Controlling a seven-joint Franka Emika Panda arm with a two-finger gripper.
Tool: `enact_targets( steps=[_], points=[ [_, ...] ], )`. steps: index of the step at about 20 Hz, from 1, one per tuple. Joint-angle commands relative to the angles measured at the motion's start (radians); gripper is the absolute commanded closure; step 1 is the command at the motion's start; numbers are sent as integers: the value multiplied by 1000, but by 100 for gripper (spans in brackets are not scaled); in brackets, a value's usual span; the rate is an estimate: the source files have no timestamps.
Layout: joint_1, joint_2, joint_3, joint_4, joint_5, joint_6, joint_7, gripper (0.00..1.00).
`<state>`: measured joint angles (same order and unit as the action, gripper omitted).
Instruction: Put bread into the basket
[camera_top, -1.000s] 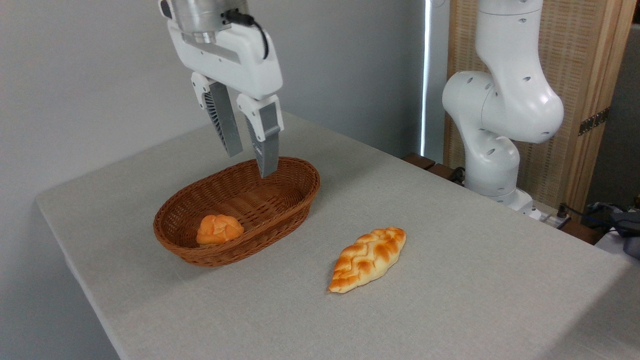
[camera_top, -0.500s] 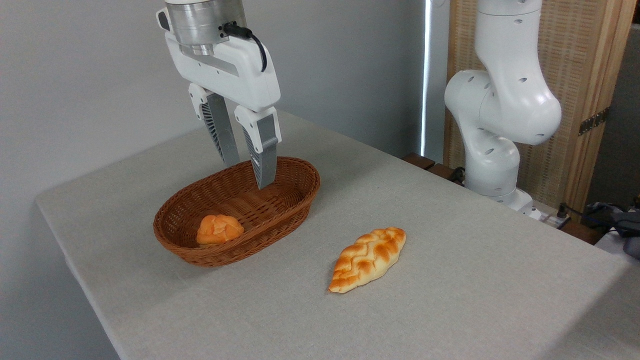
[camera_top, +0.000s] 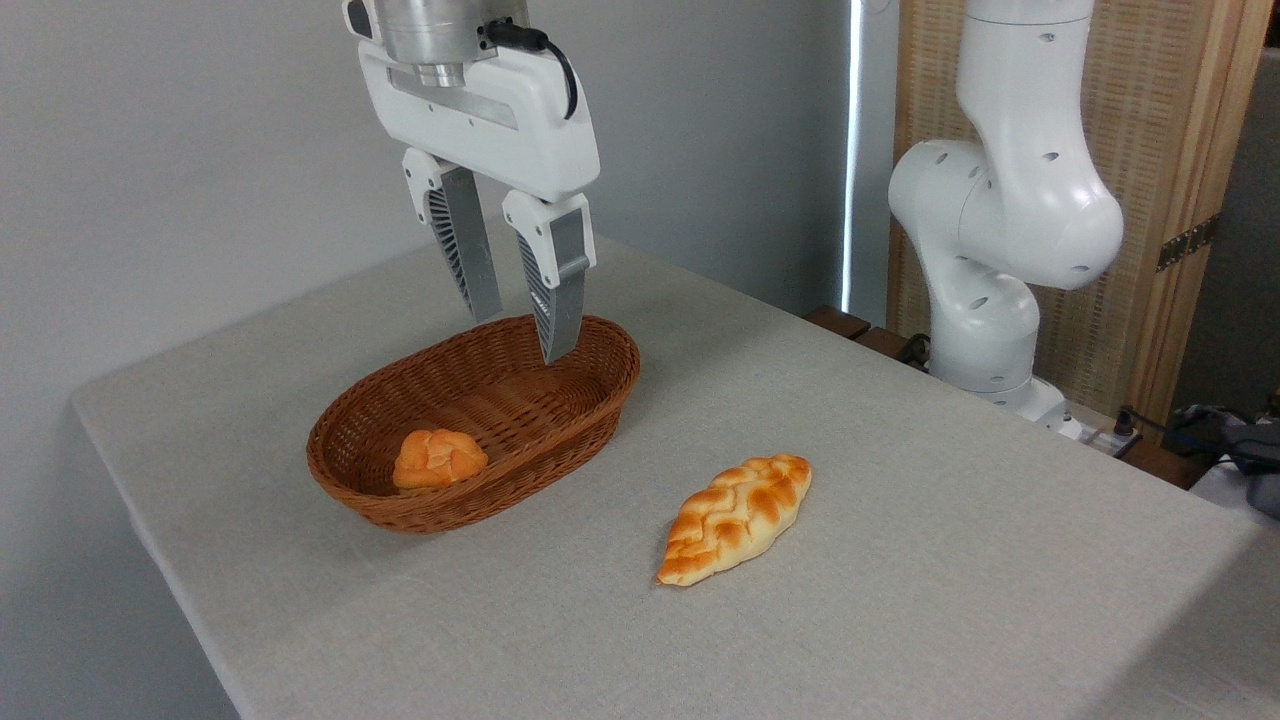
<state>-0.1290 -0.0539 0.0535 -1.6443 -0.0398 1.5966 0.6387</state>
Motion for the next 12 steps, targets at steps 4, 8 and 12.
enact_targets(
  steps=[4, 8, 12],
  points=[
    [-1, -27, 3, -26, 15, 8, 6, 0],
    [-1, -27, 3, -26, 18, 8, 1, 0],
    [-1, -27, 2, -25, 18, 8, 1, 0]
  ],
)
